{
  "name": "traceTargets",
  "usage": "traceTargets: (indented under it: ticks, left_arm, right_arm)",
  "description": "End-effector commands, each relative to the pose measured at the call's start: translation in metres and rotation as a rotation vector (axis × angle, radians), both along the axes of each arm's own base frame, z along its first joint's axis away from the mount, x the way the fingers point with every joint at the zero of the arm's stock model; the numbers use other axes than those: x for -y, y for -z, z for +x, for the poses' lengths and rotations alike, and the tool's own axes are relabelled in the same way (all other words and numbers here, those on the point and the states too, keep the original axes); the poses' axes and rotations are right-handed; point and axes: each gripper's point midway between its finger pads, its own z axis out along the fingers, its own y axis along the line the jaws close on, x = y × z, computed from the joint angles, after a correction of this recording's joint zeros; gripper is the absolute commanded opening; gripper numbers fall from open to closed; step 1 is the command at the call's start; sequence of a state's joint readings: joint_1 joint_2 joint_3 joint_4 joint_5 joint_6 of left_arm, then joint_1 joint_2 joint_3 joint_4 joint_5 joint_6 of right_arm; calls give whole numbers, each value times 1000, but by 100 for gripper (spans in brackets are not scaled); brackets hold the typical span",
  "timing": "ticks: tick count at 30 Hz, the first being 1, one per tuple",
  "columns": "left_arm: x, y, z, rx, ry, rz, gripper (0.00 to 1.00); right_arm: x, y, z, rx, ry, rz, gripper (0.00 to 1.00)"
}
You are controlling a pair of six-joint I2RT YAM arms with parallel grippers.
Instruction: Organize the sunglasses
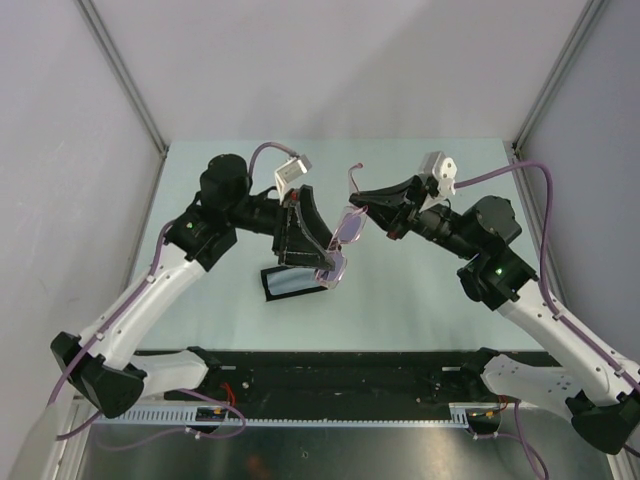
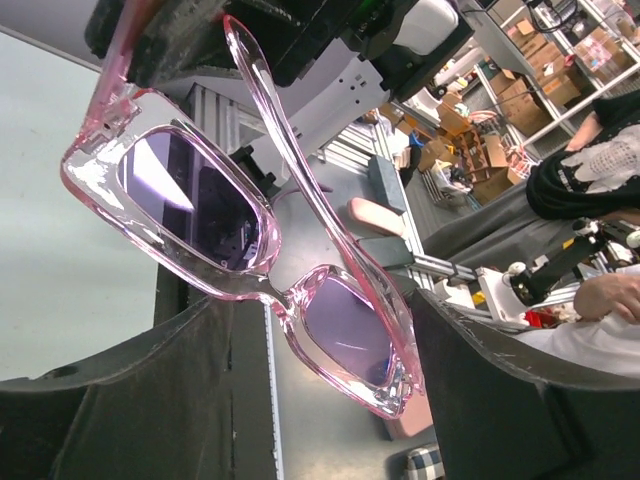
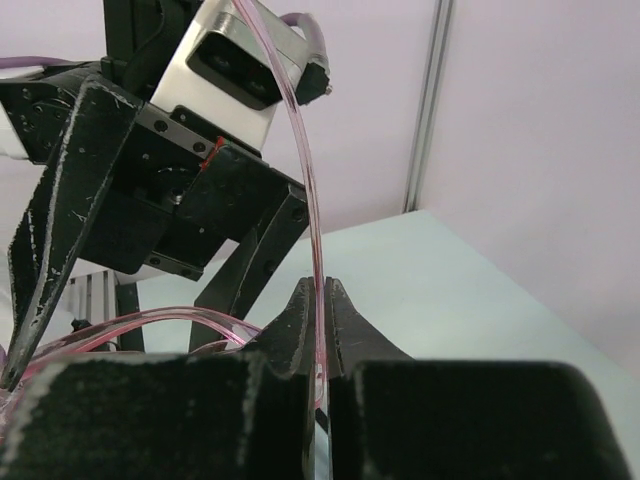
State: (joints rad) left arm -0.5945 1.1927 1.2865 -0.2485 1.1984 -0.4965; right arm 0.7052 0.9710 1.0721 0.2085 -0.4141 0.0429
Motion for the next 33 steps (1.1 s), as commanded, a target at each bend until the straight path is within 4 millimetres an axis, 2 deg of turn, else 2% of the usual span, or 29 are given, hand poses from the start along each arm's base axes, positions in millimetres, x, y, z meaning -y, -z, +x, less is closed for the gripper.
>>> traceTargets:
  ticks: [1, 6, 7, 8, 9, 11, 12, 17, 21, 25, 27, 28, 29, 31, 33]
  left_arm:
    - [0, -15, -5, 36, 32, -31, 75]
    - [0, -16, -5, 37, 26, -32, 53]
    - [1, -16, -4, 36, 21, -31, 53]
    - [1, -17, -3, 36, 17, -32, 57]
    - [2, -18, 0, 37, 0, -31, 80]
    - [3, -23, 2, 46, -20, -38, 96]
    - [3, -26, 3, 52, -27, -42, 100]
    - [-6, -62, -8, 160, -38, -111, 100]
    - [-10, -77, -10, 199, -84, -139, 100]
    - [-8, -83, 2, 151, -165, -138, 100]
    - [-4, -81, 7, 99, -179, -126, 93]
    - [1, -75, 13, 19, -175, -99, 90]
    - [4, -72, 10, -22, -143, -87, 82]
    - [14, -62, 16, -139, -114, -44, 75]
    - [19, -59, 15, -180, -91, -29, 68]
  right_arm:
    - [10, -58, -23, 144, -38, 122, 0]
    - [8, -58, -26, 212, -33, 90, 0]
    - [8, -57, -26, 217, -30, 86, 0]
    - [8, -58, -26, 225, -26, 82, 0]
    - [9, -58, -26, 238, -25, 80, 0]
    - [10, -62, -30, 257, -34, 85, 0]
    - [11, -64, -32, 267, -37, 89, 0]
    - [15, -67, -45, 301, -65, 64, 0]
    - [21, -70, -53, 322, -66, 57, 0]
    - [29, -76, -59, 346, -55, 63, 0]
    - [31, -78, -60, 354, -46, 64, 0]
    - [31, -79, -61, 359, -46, 67, 0]
    - [31, -79, -60, 360, -45, 63, 0]
    - [27, -77, -57, 361, -48, 56, 0]
    - [21, -72, -52, 349, -54, 44, 0]
